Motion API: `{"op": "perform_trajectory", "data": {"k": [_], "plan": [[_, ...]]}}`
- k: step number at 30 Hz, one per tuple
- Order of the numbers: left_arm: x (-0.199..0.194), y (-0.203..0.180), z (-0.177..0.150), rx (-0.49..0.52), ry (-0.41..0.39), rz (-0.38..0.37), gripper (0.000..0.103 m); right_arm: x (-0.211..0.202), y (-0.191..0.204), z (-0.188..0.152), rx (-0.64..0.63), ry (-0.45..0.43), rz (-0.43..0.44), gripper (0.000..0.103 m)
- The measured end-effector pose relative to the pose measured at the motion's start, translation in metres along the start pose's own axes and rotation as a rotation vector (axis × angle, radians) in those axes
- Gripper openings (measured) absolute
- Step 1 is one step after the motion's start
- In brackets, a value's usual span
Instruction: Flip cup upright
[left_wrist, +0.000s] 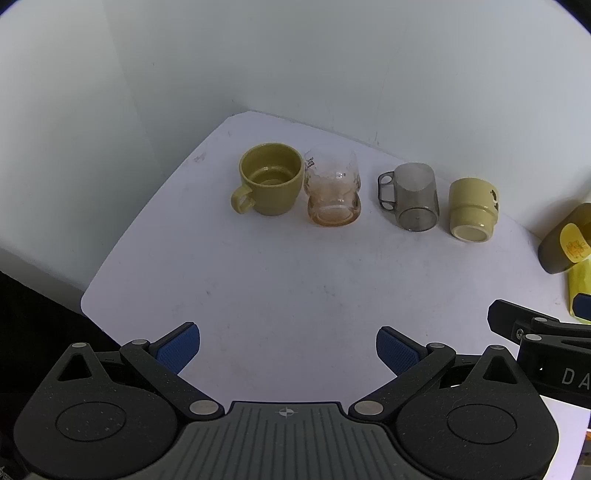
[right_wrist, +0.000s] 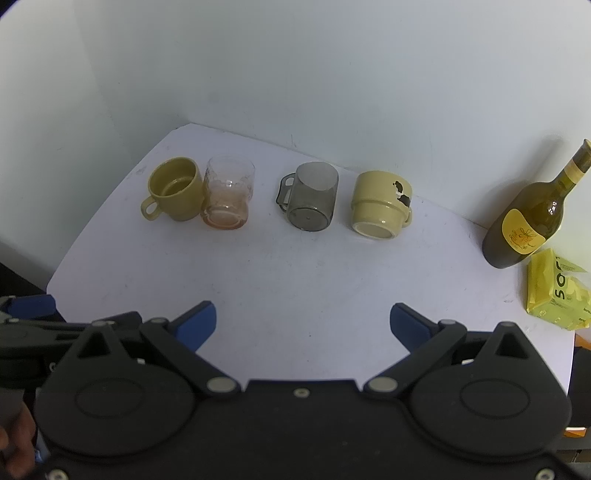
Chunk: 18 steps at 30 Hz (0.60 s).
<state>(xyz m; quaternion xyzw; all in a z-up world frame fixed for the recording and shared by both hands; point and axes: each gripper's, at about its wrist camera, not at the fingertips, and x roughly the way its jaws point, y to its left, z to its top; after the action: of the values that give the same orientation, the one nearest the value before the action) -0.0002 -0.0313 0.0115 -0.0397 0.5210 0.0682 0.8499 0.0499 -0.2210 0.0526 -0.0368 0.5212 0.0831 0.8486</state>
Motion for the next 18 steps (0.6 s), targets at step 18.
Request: {"op": "perform_trajectory", "data": {"k": [18], "plan": [[-0.0065,0.0077,-0.0053,-0.018,-0.016,0.005,0.103,-0.0055,0.0083,-0.0073,-0.011,-0.003,0.010,0.102]]}}
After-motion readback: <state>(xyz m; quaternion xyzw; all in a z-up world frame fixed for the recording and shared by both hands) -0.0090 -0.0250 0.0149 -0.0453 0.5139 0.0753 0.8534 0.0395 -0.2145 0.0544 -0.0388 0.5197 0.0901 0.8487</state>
